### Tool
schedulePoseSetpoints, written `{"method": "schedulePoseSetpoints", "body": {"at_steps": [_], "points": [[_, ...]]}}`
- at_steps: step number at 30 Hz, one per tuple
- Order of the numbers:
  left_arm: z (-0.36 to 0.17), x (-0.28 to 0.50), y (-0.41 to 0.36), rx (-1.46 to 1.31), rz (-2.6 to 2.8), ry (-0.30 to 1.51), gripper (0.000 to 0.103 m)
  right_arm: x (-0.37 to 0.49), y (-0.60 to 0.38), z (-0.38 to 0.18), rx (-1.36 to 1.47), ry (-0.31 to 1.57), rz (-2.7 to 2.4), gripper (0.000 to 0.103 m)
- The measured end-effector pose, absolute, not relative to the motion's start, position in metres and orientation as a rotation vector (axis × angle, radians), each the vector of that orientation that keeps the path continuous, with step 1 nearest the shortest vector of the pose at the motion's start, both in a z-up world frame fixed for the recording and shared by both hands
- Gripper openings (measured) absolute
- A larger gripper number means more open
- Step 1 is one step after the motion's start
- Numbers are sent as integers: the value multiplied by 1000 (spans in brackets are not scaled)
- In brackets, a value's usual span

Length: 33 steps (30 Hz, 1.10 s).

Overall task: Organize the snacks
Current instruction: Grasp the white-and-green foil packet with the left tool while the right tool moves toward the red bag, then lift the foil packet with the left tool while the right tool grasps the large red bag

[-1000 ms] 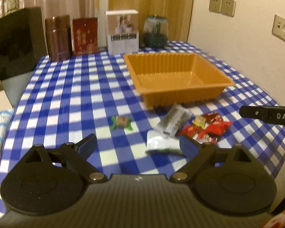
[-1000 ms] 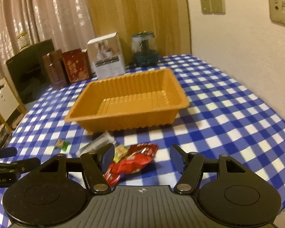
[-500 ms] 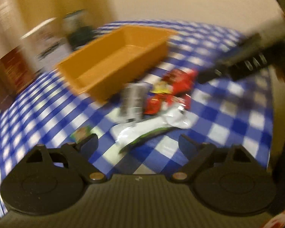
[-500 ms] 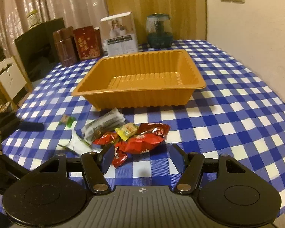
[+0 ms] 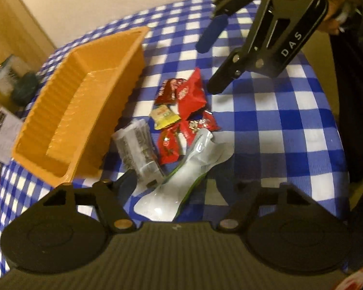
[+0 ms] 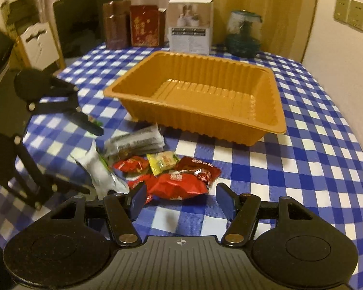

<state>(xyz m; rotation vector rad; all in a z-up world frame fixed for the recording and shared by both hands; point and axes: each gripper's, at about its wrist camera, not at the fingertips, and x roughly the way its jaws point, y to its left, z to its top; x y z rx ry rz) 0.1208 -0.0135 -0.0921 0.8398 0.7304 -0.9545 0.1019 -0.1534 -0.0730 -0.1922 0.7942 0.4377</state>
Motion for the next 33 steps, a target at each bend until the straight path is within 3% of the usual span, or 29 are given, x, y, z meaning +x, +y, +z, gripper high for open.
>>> {"method": "schedulePoseSetpoints", "body": {"at_steps": [5, 14, 18, 30, 32, 33], "points": [[-99, 131, -16, 885, -990, 782, 47, 106, -156, -79, -261, 807, 440, 64], [-98, 134, -19, 852, -944, 827, 30, 114, -156, -90, -285, 840, 451, 64], [-95, 126, -14, 724, -873, 878, 28, 120, -158, -87, -209, 845, 459, 64], [-92, 107, 0, 553, -665, 894, 27, 120, -130, -107, -514, 780, 541, 64], [-92, 107, 0, 544, -656, 892, 27, 121, -126, -111, -557, 758, 550, 58], [-92, 108, 0, 540, -654, 892, 27, 122, -126, -112, -554, 762, 557, 48]]}}
